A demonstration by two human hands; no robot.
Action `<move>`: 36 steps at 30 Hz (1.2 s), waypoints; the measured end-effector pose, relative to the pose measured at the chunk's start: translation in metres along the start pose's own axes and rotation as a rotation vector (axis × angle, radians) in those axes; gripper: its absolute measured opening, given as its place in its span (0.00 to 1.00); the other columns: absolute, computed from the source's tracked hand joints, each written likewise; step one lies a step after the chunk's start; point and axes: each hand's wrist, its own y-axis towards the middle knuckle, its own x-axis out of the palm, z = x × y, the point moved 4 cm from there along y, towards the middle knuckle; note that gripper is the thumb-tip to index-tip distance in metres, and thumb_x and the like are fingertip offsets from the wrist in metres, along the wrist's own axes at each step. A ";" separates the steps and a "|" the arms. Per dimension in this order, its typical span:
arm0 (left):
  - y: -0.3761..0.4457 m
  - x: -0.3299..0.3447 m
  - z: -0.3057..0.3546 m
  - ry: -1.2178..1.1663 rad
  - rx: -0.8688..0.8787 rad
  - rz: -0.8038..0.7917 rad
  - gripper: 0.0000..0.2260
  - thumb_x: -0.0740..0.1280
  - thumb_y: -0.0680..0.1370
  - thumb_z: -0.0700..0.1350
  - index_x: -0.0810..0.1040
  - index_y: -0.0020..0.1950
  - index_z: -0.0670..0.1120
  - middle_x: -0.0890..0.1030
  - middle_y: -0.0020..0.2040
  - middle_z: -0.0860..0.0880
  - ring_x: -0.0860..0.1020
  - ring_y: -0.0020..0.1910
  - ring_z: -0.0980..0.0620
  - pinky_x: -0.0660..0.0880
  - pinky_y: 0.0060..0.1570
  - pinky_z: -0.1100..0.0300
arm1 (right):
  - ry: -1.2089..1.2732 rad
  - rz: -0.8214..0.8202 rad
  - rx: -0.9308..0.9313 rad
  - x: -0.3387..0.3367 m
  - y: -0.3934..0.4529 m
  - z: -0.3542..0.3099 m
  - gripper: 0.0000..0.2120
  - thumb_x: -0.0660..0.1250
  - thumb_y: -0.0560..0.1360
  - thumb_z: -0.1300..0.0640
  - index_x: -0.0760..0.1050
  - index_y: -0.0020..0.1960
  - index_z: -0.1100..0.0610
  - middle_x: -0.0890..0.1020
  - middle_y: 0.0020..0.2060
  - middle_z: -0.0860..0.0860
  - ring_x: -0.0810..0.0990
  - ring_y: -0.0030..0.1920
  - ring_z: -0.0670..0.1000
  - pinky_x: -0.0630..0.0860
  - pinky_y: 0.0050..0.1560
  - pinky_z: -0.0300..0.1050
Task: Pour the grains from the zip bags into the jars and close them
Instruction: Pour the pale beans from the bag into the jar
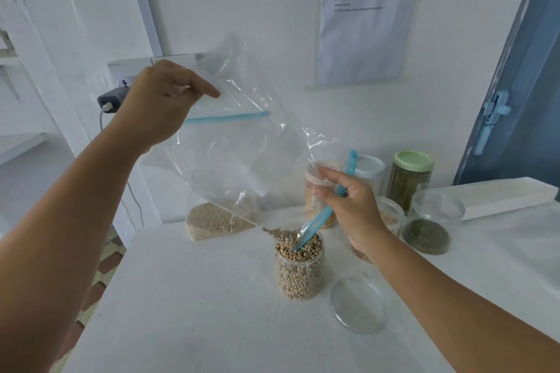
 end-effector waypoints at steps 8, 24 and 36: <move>-0.003 -0.004 0.000 0.011 0.012 0.018 0.14 0.67 0.82 0.38 0.86 0.51 0.57 0.79 0.52 0.48 0.78 0.51 0.52 0.75 0.59 0.58 | -0.029 -0.027 -0.007 0.007 0.002 0.000 0.18 0.75 0.77 0.62 0.83 0.63 0.46 0.84 0.58 0.35 0.82 0.61 0.43 0.80 0.64 0.44; -0.019 0.001 -0.006 0.039 -0.054 -0.031 0.11 0.69 0.82 0.41 0.86 0.52 0.58 0.78 0.55 0.52 0.77 0.53 0.57 0.69 0.53 0.74 | -0.167 -0.103 -0.025 0.012 -0.004 0.006 0.22 0.74 0.78 0.61 0.78 0.62 0.36 0.84 0.60 0.42 0.86 0.54 0.44 0.81 0.62 0.48; -0.061 0.019 -0.045 0.241 -0.176 -0.052 0.16 0.75 0.78 0.50 0.80 0.60 0.68 0.50 0.84 0.43 0.47 0.82 0.37 0.48 0.80 0.37 | -0.217 -0.116 -0.048 0.012 -0.005 0.004 0.21 0.74 0.78 0.61 0.79 0.62 0.37 0.81 0.56 0.27 0.81 0.59 0.38 0.78 0.67 0.45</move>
